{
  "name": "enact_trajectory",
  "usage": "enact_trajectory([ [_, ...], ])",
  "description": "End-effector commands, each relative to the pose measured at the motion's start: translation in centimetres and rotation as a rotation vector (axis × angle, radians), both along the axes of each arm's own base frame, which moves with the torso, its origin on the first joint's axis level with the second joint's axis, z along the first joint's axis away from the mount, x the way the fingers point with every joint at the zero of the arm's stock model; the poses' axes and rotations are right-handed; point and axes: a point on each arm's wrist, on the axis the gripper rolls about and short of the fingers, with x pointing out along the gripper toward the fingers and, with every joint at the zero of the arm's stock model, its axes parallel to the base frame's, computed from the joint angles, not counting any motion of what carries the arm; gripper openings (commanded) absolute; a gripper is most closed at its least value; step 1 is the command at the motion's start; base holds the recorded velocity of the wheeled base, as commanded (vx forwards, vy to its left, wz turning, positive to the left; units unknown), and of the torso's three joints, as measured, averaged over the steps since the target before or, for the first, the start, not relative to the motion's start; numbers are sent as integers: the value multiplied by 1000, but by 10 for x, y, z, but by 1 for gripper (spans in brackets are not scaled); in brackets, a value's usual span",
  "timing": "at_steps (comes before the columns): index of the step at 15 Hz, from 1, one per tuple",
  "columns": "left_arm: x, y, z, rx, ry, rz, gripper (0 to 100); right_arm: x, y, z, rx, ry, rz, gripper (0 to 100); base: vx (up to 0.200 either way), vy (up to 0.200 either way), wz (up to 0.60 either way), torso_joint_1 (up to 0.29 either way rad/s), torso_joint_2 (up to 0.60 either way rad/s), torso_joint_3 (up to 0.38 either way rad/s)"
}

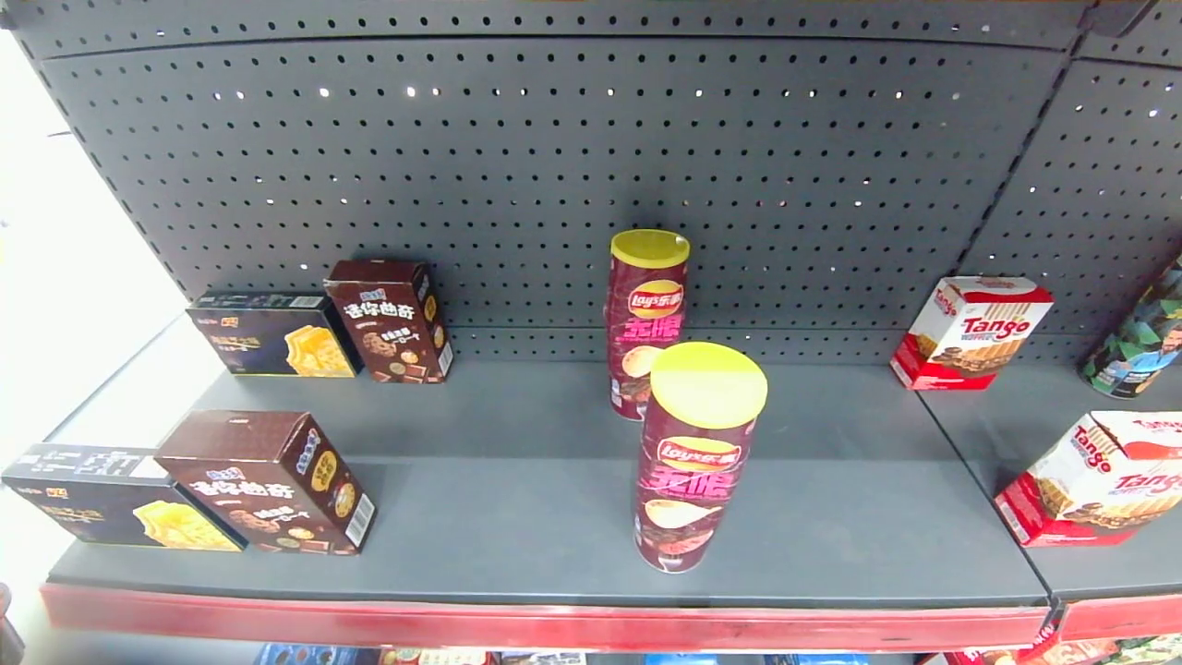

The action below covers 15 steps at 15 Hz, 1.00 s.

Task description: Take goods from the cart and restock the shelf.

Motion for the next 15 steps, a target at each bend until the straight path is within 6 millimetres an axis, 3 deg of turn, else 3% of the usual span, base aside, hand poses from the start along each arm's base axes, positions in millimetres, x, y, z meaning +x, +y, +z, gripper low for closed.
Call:
enact_trajectory([
  [1,-3,0,-3,-2,-34,5,100,0,0,0,0,1,0,100,0,0,0,0,0,0],
  [6,-3,-1,-3,-27,-30,-29,100,0,0,0,0,1,0,100,0,0,0,0,0,0],
  [8,-3,6,-8,-27,23,266,100,0,0,0,0,1,0,100,0,0,0,0,0,0],
  [15,-3,2,-8,6,20,116,100,0,0,0,-2,5,48,100,0,0,0,0,0,0],
])
